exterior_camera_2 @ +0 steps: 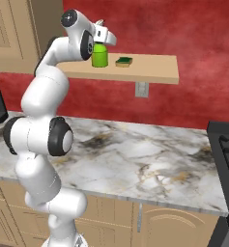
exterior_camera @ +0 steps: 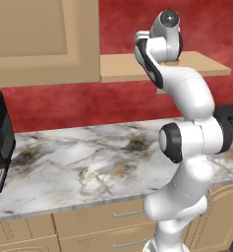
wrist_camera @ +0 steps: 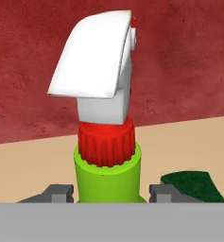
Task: Locate and retrieve the spray and sponge from the cabinet. Place them next to the sink.
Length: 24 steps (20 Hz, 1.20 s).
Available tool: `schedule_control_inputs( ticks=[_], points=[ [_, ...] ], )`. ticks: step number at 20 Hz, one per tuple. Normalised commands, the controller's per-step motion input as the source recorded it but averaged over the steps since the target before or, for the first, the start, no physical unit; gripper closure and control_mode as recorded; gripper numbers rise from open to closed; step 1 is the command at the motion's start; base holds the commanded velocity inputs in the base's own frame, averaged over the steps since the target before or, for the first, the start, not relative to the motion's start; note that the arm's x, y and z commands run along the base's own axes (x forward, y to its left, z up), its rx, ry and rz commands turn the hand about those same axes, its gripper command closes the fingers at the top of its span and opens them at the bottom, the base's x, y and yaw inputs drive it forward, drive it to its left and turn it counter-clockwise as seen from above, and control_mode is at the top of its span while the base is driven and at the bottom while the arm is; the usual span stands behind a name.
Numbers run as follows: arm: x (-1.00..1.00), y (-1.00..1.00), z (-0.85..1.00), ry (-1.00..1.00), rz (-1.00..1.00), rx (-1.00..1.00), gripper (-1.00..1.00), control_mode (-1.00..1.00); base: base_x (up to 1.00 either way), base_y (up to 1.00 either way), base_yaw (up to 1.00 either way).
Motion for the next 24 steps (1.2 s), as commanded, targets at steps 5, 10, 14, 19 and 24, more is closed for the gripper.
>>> schedule_control_inputs(
  ticks=[5, 10, 14, 19, 24],
  points=[
    [-0.8, 0.09, 0.17, -0.01, -0.1, 0.0, 1.0, -1.0, 0.0, 0.0, 0.0],
    [-0.95, 0.06, 0.2, -0.02, -0.08, 0.0, 1.0, -1.0, 0.0, 0.0, 0.0],
    [-1.0, 0.0, 0.11, -0.02, -0.05, 0.0, 1.0, -1.0, 0.0, 0.0, 0.0],
    [-1.0, 0.0, 0.04, -0.02, -0.04, 0.0, 1.0, -1.0, 0.0, 0.0, 0.0],
    [-1.0, 0.0, 0.0, -0.04, -0.03, 0.02, 1.0, -1.0, 0.0, 0.0, 0.0]
  ],
)
